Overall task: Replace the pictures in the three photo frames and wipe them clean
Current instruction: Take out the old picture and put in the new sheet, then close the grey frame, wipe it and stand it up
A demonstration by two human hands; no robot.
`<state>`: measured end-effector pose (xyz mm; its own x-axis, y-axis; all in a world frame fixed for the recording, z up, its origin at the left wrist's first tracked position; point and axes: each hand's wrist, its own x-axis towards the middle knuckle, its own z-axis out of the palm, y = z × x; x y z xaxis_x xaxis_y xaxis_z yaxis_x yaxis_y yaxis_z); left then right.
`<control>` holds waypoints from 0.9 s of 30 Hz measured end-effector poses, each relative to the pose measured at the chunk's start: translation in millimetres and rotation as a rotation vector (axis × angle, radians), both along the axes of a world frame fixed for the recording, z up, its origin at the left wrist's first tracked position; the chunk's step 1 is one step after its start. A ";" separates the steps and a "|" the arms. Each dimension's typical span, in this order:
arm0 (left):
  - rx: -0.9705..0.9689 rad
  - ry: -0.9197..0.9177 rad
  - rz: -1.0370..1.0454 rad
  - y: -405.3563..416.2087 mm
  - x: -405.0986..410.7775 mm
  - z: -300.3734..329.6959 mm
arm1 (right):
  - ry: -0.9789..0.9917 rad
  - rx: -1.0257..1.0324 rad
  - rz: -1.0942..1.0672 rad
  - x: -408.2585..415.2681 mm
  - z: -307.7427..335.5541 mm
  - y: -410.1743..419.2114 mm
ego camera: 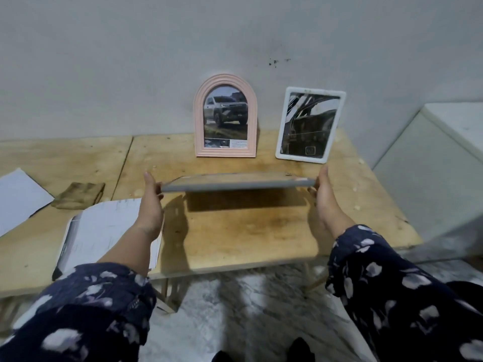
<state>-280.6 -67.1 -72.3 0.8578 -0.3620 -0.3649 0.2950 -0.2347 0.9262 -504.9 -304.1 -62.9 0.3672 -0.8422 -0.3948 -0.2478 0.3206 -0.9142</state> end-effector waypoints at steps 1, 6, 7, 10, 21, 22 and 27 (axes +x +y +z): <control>-0.061 -0.008 0.027 -3.9 1.4 8.3 | -0.056 -0.030 -0.015 4.1 6.9 -0.9; -0.127 -0.160 0.060 -25.3 -2.0 32.4 | -0.151 -0.143 -0.067 32.5 30.1 -2.4; -0.110 -0.199 0.054 -27.3 -3.6 34.0 | -0.132 -0.143 -0.086 37.1 31.8 -2.7; -0.016 -0.227 0.042 -25.7 0.2 25.7 | 0.003 -0.127 -0.088 43.6 21.7 -7.4; 0.209 -0.160 -0.056 -30.1 17.8 -24.3 | 0.271 -0.076 -0.033 59.3 -31.3 -5.6; 0.237 -0.159 -0.060 -33.2 19.6 -26.6 | 0.288 -0.052 -0.029 62.1 -36.5 -8.9; 0.428 -0.146 -0.040 -41.3 33.8 -51.3 | 0.487 -0.052 -0.047 72.3 -49.7 -25.6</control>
<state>-246.7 -108.4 -123.6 0.8998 -0.2391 -0.3649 0.1510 -0.6141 0.7747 -432.6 -329.7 -112.7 0.1118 -0.8767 -0.4678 -0.6365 0.2983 -0.7112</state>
